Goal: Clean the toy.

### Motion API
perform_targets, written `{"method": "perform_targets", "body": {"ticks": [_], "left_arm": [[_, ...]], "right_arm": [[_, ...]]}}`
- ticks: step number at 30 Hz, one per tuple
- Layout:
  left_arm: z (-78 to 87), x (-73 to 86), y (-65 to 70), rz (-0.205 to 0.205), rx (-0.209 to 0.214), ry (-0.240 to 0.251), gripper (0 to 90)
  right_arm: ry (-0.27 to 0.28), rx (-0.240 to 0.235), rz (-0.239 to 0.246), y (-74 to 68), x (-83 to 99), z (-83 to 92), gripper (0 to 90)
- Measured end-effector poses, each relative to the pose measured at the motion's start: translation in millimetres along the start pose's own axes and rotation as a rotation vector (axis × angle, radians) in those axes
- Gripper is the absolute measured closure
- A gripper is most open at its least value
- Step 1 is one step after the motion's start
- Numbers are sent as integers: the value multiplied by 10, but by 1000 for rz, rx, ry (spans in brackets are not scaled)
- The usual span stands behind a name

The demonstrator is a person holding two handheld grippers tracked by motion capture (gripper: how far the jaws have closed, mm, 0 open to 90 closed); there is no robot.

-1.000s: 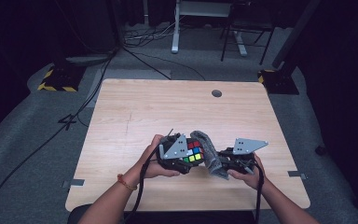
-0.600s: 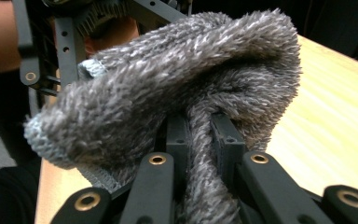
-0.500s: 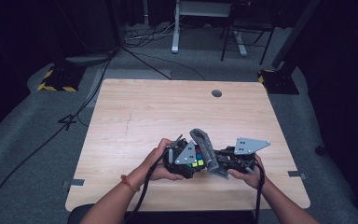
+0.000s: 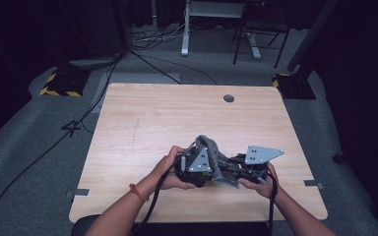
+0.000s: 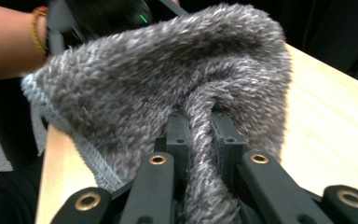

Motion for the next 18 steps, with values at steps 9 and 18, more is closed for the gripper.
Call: {"method": "perform_targets", "body": {"ticks": [9,18], "left_arm": [[238,-35,-140,60,-30,116,334],[260,-23,-149,102,12,170,328]], "right_arm": [[-32,1,-104,168,235,18,801],[77,-112,-145,153,243,-18,801]]}}
Point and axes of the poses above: each handheld gripper's, and its own axes: z roughly backward along the jaws, x roughly out of its underside, y roughly to its right, the point moved 2 cm from there along -z, roughly forward along the jaws, and after that the axes turned 15 degrees about -x, right-handed, at the moved point
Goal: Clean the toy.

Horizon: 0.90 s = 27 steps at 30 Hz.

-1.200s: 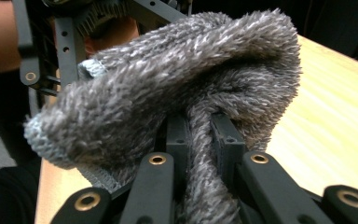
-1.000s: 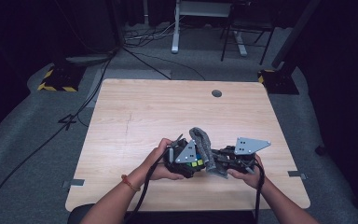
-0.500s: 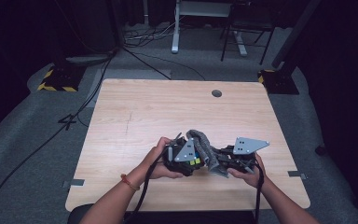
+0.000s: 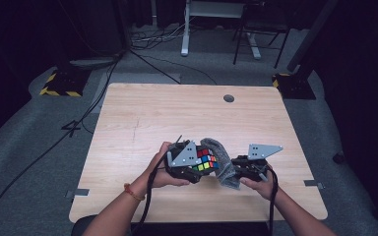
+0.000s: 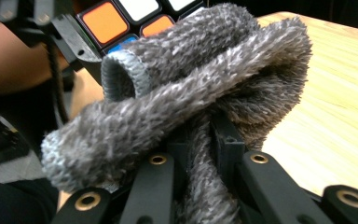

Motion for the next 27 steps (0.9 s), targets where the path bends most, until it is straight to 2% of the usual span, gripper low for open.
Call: {"method": "perform_targets", "body": {"ticks": [6,10,12,17,20,25,27], "left_arm": [[-1,30,-11,-1,15,-13,326],[-4,20,20,-63,2,-53,326],[-11,20,34,-81,-3,-69,326],[-40,53,19,-71,15,-92,326],[-66,75,35,-83,10,-114,327],[-127,99,34,-70,13,-132,325],[-147,107,41,-79,11,-147,325]], "right_arm": [[19,-9,16,-27,-17,19,802],[29,-15,14,-30,-18,40,801],[35,-22,14,-29,-16,54,801],[41,-24,27,-50,-32,59,801],[42,-28,31,-56,-39,55,801],[33,-13,41,-60,-58,48,801],[37,-12,42,-63,-62,50,801]]}}
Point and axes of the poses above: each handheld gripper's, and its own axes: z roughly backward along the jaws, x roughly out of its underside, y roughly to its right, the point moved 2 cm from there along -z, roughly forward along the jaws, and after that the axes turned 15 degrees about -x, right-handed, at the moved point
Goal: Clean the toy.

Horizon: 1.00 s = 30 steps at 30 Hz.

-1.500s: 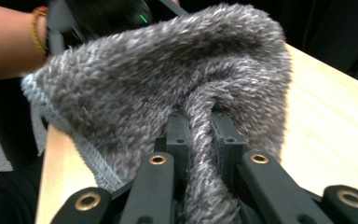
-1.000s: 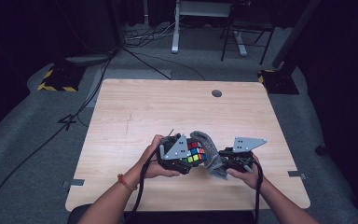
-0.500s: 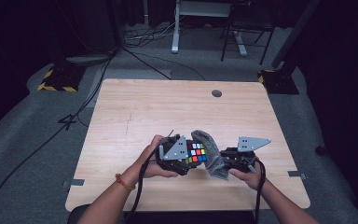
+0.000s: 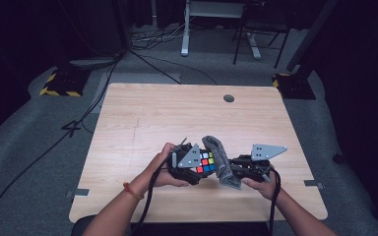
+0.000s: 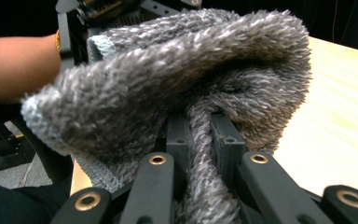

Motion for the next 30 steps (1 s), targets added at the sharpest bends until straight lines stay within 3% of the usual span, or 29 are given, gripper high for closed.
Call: {"method": "perform_targets", "body": {"ticks": [3,7,10,15,19,22,25,28,30], "left_arm": [[-38,14,13,-10,-3,-20,326],[-47,17,-3,17,3,-12,331],[-5,-5,-27,45,12,29,333],[94,-59,-37,57,7,78,334],[73,-23,-29,36,9,54,333],[10,21,2,21,13,22,333],[-13,13,12,22,16,17,333],[-17,-6,22,16,6,23,333],[2,-20,30,26,17,41,333]], "right_arm": [[-5,5,5,-1,-8,-8,801],[-26,31,23,-3,-20,-16,801],[-105,82,19,28,22,-43,802],[-210,97,-5,84,161,-140,801],[-206,97,6,66,133,-140,801],[-138,71,27,17,52,-80,801],[-97,75,70,-40,-37,-32,801],[-89,90,67,-33,-41,-7,801],[-114,105,54,-13,-13,-25,801]]}}
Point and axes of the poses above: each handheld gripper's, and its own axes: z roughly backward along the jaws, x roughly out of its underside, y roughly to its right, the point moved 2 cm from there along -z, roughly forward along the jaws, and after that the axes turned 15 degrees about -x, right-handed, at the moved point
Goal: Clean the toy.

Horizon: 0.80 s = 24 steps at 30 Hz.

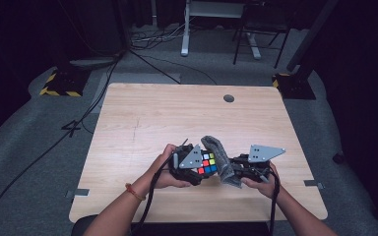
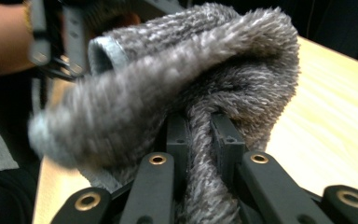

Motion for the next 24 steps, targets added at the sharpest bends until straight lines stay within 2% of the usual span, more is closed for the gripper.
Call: {"method": "perform_targets", "body": {"ticks": [5,8,13,15,16,19,24], "left_arm": [[106,-75,0,-3,4,53,332],[139,-92,-7,-5,0,66,332],[116,-55,-23,0,-2,54,331],[85,-28,-17,-10,-4,31,331],[68,-17,-9,-20,-9,22,330],[59,-20,-10,-8,-1,28,330],[13,0,12,-11,-4,-3,330]], "right_arm": [[-101,1,-35,37,91,-118,801],[-118,-23,-48,44,129,-169,800],[-87,-22,-38,18,95,-126,800],[-41,-35,-30,-3,58,-75,800],[-25,-33,-20,-19,28,-51,800],[-8,-15,15,-70,-41,-8,801],[32,-16,35,-96,-91,40,801]]}}
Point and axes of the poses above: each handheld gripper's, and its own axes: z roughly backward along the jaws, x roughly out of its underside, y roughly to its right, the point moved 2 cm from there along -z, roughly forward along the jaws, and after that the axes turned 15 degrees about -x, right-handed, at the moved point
